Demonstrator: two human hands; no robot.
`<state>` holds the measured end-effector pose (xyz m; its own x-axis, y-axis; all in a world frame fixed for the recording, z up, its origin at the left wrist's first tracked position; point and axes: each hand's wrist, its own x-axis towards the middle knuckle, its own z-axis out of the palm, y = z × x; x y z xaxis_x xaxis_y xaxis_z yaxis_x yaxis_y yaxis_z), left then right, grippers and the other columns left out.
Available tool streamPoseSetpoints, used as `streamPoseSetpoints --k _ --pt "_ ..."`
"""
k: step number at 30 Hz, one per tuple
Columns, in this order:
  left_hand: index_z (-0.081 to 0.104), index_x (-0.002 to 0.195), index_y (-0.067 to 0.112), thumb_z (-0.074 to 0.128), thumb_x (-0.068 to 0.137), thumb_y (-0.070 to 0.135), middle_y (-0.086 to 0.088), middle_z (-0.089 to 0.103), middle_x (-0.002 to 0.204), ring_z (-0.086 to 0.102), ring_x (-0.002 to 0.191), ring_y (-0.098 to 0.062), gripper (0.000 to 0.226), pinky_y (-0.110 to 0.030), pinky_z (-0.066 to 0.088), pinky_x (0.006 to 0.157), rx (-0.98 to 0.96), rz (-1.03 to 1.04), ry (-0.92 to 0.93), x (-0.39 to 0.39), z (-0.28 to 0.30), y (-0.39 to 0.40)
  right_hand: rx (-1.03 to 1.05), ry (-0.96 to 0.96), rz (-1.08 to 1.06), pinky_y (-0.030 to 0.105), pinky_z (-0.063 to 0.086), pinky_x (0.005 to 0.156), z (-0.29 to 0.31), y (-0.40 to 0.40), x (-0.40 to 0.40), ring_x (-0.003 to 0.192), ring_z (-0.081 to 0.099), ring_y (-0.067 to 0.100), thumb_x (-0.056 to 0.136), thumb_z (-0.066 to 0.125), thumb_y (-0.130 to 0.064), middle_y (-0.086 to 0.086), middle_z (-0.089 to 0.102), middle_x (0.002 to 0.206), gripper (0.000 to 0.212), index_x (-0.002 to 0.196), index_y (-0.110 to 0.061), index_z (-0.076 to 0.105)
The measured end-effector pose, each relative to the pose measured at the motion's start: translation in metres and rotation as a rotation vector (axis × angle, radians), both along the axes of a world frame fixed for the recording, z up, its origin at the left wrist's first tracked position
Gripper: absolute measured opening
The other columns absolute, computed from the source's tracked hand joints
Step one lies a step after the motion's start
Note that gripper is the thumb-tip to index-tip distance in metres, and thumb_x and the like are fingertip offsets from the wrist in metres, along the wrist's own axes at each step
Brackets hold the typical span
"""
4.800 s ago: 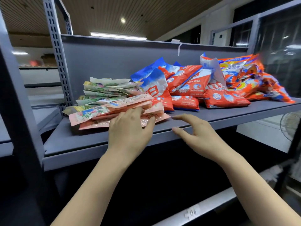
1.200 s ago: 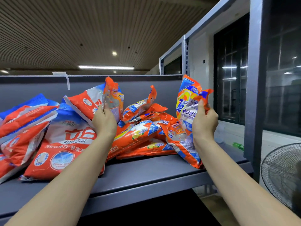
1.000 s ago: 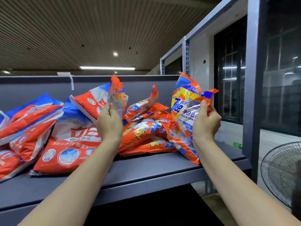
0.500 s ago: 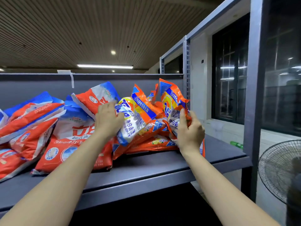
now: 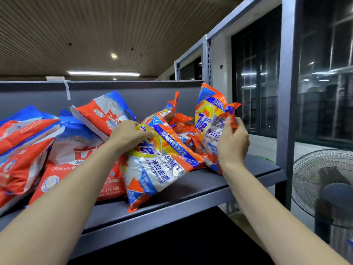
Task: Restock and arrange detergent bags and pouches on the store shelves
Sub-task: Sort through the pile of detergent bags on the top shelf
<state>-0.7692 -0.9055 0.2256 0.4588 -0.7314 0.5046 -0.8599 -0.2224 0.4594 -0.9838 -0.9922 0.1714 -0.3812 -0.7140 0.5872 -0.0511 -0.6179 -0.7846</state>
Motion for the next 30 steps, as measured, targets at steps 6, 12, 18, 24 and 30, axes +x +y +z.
streamPoseSetpoints --k 6,12,18,24,30 --pt "0.068 0.096 0.005 0.064 0.083 0.023 -0.017 0.070 0.097 0.065 0.091 -0.028 0.023 -0.045 0.051 0.088 -0.061 -0.084 0.248 0.004 -0.011 0.008 0.052 -0.073 0.039 0.032 0.040 0.072 0.005 0.004 -0.012 0.083 0.056 0.023 0.099 0.041 -0.039 0.004 0.066 0.092 0.029 0.096 -0.019 0.062" --pt "0.058 0.125 0.024 0.045 0.094 0.039 -0.016 0.058 0.128 0.050 0.118 -0.041 0.036 -0.042 0.039 0.093 -0.172 0.300 0.010 -0.010 -0.022 0.031 0.017 -0.155 0.058 0.017 0.039 0.060 -0.004 0.009 -0.030 0.066 0.057 0.001 0.098 0.042 -0.042 -0.015 0.059 0.073 0.025 0.087 -0.027 0.058" --pt "0.067 0.089 0.015 0.046 0.093 0.041 -0.018 0.065 0.101 0.053 0.091 -0.039 0.033 -0.035 0.032 0.071 -0.487 0.434 0.129 -0.053 -0.038 0.048 -0.098 -0.157 0.074 0.004 0.036 0.055 -0.011 0.006 -0.070 0.064 0.055 -0.013 0.097 0.049 -0.039 -0.015 0.060 0.072 0.023 0.088 -0.024 0.062" --pt "0.068 0.093 0.013 0.045 0.093 0.044 -0.019 0.065 0.099 0.055 0.095 -0.040 0.038 -0.037 0.037 0.072 -0.696 0.537 0.250 -0.098 -0.072 0.065 -0.110 -0.184 0.178 0.023 0.042 0.064 -0.024 -0.003 -0.109 0.069 0.059 0.007 0.094 0.052 -0.039 -0.007 0.065 0.075 0.024 0.082 -0.022 0.064" --pt "0.067 0.108 0.012 0.044 0.095 0.037 -0.016 0.067 0.107 0.057 0.099 -0.037 0.036 -0.037 0.040 0.079 -0.908 0.581 0.217 -0.134 -0.106 0.083 -0.156 -0.242 0.286 0.005 0.031 0.048 -0.041 -0.001 -0.140 0.046 0.047 -0.013 0.092 0.056 -0.030 -0.019 0.051 0.047 0.032 0.060 -0.026 0.052"
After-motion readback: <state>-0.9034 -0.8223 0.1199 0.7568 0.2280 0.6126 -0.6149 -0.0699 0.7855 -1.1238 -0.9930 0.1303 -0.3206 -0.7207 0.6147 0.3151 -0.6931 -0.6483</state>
